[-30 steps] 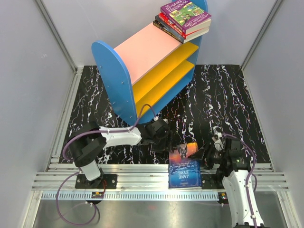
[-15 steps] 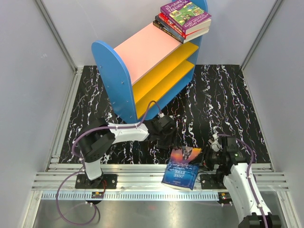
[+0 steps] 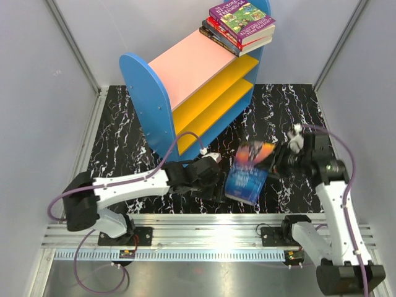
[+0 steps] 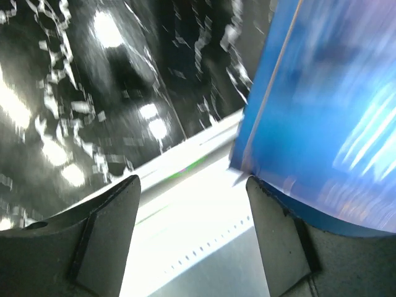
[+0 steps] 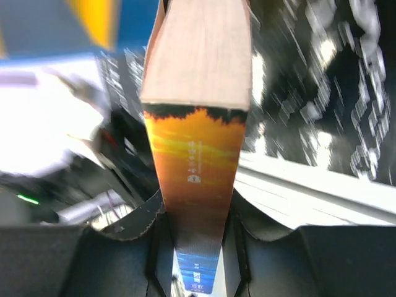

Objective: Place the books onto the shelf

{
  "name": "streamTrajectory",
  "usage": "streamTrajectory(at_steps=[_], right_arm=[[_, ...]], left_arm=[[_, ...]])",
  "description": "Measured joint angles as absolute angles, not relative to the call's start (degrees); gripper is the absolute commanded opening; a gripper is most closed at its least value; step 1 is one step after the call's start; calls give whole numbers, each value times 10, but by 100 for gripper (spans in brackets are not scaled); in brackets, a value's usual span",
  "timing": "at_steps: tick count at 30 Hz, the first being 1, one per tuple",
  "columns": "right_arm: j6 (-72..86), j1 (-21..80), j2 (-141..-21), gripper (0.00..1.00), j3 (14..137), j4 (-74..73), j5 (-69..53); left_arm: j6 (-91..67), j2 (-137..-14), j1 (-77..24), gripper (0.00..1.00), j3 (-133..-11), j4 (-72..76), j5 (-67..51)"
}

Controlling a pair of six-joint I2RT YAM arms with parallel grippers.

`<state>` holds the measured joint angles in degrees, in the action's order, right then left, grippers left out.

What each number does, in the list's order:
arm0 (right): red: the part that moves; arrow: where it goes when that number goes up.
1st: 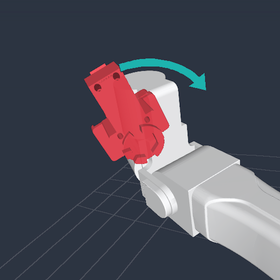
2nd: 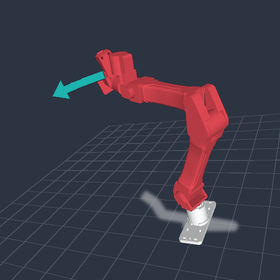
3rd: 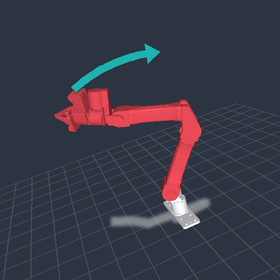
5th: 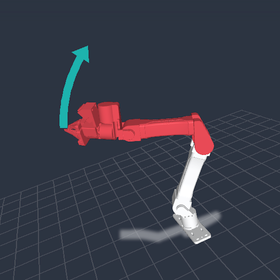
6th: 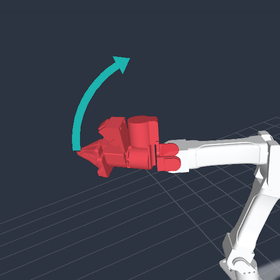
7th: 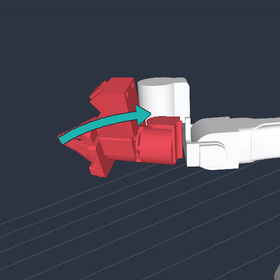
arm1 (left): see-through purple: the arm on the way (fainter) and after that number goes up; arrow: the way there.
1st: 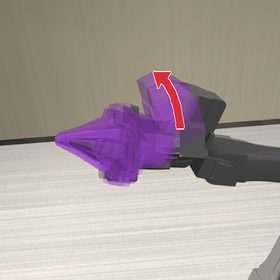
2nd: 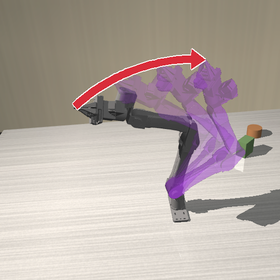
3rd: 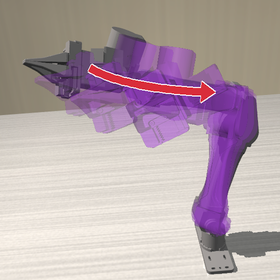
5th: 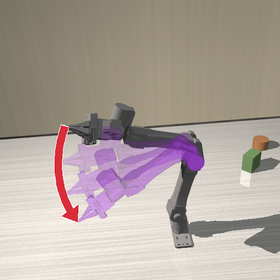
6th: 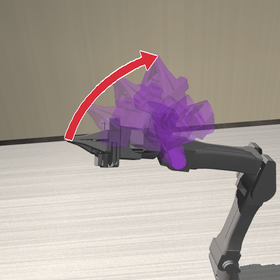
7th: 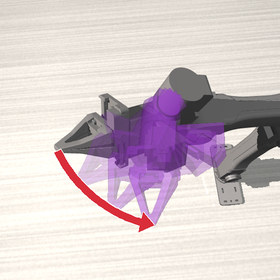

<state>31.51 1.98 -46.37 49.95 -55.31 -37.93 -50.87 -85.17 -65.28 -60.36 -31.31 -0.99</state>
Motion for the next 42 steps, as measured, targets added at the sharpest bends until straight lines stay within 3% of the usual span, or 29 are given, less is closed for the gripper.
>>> streamTrajectory(at_steps=[6,12,16,25,29,33,42], right_arm=[[293,24,-644,0,821,-559,-371],[278,46,-884,0,1265,-588,-353],[313,82,-1000,0,1497,-510,-351],[332,267,-972,0,1453,-377,-303],[244,384,-1033,0,1538,-385,-204],[149,464,-1068,0,1544,-371,-85],[63,488,-1072,0,1502,-349,60]], left_arm=[[-521,-734,-660,74,-596,-381,31],[-544,-665,-671,74,-595,-448,88],[-587,-630,-700,73,-584,-482,126],[-652,-570,-737,73,-555,-514,164],[-645,-577,-739,73,-556,-514,166],[-645,-573,-747,73,-556,-520,166],[-689,-415,-764,72,-496,-574,179]])
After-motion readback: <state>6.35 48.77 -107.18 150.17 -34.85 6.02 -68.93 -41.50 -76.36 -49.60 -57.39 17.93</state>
